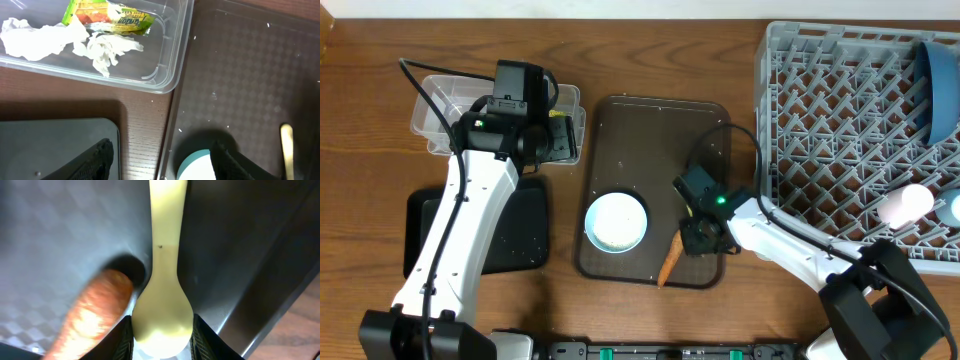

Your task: Sort waste into correct bins and load items into the dishwasher rack

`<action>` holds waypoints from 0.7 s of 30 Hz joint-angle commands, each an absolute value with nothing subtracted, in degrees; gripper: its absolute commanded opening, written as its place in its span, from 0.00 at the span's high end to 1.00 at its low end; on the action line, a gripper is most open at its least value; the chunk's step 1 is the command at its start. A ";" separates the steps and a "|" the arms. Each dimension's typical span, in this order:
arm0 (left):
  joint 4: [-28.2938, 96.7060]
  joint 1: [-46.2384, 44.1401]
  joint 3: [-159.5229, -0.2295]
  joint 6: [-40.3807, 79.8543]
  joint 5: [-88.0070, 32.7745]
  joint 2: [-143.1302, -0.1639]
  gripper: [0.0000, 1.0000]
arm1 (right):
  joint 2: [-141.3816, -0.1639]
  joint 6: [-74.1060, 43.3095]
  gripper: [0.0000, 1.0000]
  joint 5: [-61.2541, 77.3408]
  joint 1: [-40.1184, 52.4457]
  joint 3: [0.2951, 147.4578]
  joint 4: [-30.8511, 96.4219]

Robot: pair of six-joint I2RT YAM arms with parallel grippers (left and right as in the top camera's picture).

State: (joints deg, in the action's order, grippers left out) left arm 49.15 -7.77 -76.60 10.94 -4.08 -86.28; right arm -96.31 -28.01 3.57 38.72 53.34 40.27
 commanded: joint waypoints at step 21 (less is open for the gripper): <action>49.21 -7.79 -76.99 11.44 -3.36 -86.48 0.36 | -96.73 -23.49 0.69 -2.04 32.29 66.06 47.11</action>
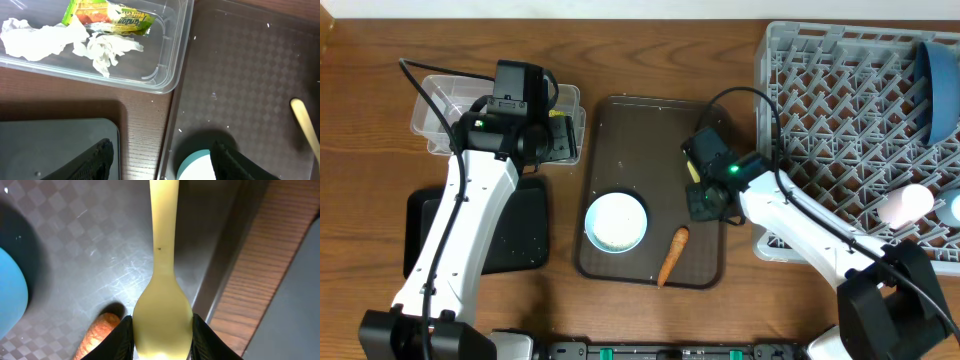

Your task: Sort waste into correct bins and load items into the dishwasher rack

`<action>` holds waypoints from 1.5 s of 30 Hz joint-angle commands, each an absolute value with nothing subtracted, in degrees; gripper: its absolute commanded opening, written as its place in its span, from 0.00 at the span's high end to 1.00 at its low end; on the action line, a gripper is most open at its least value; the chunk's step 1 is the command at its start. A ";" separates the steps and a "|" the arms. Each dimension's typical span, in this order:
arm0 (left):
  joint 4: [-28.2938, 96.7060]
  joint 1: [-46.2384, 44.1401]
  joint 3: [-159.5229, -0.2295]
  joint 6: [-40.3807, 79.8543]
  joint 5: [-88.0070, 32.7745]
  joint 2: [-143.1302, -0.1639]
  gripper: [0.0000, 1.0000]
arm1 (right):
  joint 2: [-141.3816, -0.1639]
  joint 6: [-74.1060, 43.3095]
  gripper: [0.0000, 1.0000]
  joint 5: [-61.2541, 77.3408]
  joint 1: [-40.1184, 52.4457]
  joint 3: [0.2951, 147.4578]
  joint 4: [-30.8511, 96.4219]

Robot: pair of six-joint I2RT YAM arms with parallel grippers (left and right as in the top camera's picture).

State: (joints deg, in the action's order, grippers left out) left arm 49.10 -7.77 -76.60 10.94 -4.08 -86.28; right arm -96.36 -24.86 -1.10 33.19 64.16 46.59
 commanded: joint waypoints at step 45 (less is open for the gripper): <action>48.75 -7.79 -76.99 11.44 -3.36 -86.48 0.36 | -85.23 -21.67 0.99 -6.28 26.11 68.66 47.33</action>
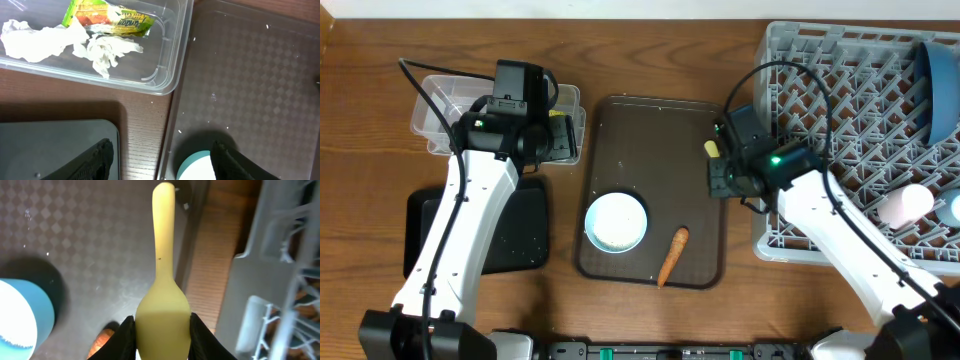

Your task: Sort waste into correct bins and load items into the dishwasher rack

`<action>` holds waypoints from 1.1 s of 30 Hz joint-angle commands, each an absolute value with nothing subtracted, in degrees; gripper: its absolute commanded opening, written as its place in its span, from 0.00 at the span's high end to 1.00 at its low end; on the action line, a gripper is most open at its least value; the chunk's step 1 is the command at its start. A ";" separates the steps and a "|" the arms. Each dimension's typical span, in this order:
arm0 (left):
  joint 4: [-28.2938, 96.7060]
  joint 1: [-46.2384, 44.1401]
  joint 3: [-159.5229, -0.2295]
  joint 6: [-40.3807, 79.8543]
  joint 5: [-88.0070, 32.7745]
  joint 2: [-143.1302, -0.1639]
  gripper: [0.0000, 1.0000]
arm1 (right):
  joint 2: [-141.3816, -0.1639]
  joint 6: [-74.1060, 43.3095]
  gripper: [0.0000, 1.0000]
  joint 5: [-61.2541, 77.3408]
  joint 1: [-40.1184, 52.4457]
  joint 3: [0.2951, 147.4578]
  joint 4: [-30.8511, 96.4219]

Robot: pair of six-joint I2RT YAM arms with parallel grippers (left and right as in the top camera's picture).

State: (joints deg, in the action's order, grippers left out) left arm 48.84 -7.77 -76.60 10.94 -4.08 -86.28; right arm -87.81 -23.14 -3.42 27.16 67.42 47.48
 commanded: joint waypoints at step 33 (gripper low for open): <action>48.56 -7.79 -76.99 11.44 -3.36 -86.48 0.35 | -97.54 -24.01 0.54 6.28 28.99 68.51 45.65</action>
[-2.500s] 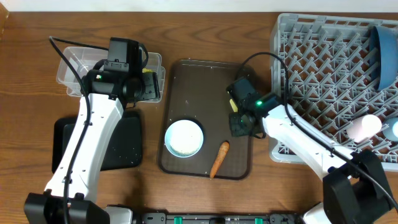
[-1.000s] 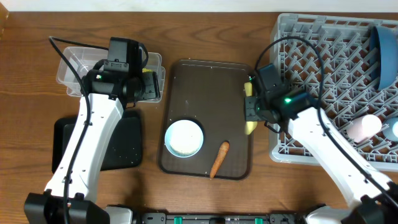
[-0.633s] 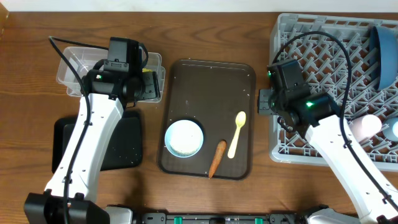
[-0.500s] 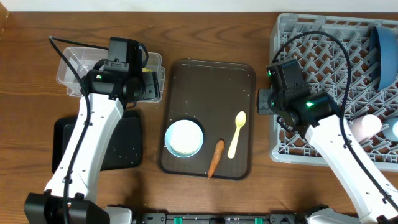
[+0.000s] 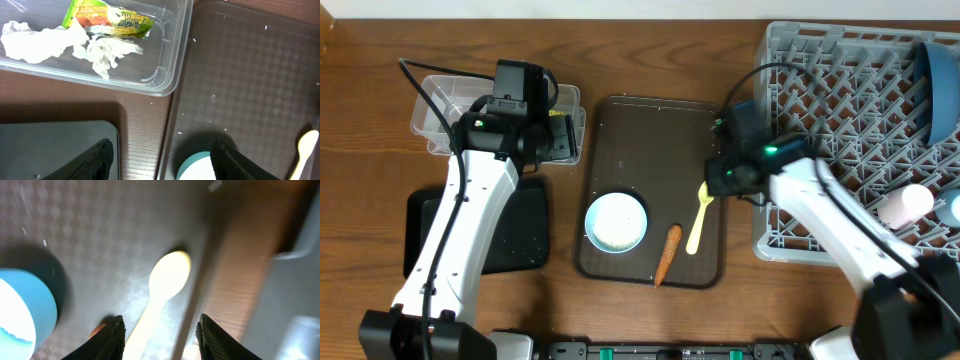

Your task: Sort waste into correct bins and load items into the dishwasher rack

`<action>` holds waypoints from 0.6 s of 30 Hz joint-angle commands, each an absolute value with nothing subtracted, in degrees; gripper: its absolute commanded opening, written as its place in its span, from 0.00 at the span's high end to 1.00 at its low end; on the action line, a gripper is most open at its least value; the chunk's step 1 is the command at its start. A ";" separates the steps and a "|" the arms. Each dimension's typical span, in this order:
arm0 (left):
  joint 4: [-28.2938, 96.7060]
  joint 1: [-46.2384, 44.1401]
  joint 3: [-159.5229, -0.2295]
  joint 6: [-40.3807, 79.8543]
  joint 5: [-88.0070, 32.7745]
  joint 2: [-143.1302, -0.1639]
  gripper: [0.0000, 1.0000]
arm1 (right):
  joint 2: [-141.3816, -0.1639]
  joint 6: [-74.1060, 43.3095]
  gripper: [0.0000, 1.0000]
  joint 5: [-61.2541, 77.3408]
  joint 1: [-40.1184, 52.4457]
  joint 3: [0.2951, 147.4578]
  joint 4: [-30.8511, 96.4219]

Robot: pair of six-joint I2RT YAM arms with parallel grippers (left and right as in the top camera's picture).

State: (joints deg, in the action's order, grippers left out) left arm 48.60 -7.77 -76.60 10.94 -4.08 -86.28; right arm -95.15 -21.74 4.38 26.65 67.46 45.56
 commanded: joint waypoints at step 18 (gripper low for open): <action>48.58 -7.79 -76.99 11.44 -3.36 -86.48 0.36 | -106.54 -33.61 0.62 2.72 33.12 68.51 48.31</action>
State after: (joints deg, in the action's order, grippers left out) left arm 48.60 -7.77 -76.60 10.94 -4.08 -86.28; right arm -106.04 -30.92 5.13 32.49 67.46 47.88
